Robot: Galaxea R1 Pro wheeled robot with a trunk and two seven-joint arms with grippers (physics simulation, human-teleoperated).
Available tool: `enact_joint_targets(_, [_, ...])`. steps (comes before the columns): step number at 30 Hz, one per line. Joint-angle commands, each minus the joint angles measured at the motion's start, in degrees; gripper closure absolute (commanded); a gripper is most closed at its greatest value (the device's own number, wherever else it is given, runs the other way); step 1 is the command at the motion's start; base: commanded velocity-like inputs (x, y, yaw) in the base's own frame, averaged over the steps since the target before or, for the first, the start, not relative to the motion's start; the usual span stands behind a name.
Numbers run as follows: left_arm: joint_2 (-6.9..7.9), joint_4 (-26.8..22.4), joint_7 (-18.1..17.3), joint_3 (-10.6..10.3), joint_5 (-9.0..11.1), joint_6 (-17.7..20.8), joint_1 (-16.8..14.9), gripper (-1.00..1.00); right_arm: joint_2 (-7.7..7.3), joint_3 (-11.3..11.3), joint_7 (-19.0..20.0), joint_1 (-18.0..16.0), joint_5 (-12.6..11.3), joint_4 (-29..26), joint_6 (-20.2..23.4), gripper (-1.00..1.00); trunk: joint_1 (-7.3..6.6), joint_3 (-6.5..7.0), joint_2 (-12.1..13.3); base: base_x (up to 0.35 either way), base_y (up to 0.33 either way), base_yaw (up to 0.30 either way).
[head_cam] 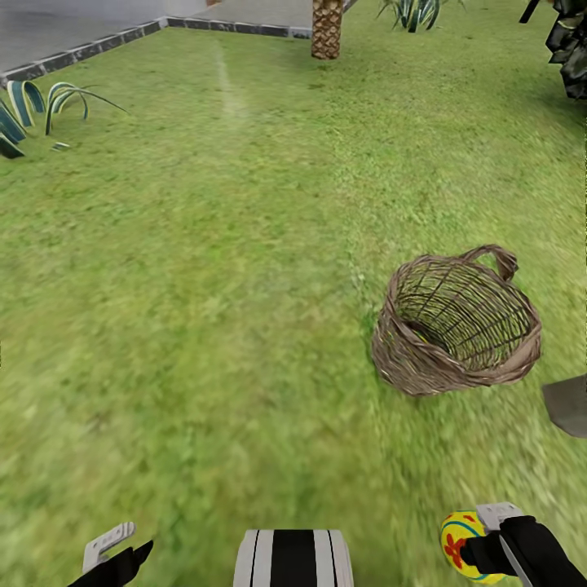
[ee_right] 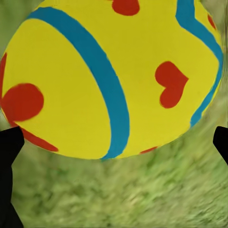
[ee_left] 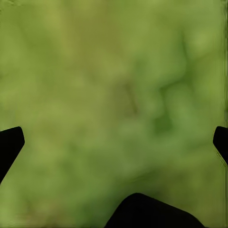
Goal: Take the three Easter eggs out of the wicker basket on the lawn in the garden, then place them on the lawn next to a single tree (choose any tree) so that all three eggs are next to the same tree and none are left in the basket.
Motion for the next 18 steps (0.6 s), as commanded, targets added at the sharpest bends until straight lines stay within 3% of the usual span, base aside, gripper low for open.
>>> enact_joint_targets(1, [-0.03, -0.1, -0.2, 0.2, 0.4, 0.4, 0.0, -1.00, 0.00, -0.1, 0.3, 0.0, 0.2, -0.1, 0.2, -1.00, -0.03, 0.19, 0.0, 0.000, 0.000, 0.000])
enact_joint_targets(18, [-0.09, 0.0, -0.2, 0.2, 0.4, 0.6, 0.0, -1.00, 0.00, -0.1, 0.3, 0.0, 0.3, -0.1, 0.2, -1.00, -0.47, 3.96, 0.2, 0.000, 0.000, 0.000])
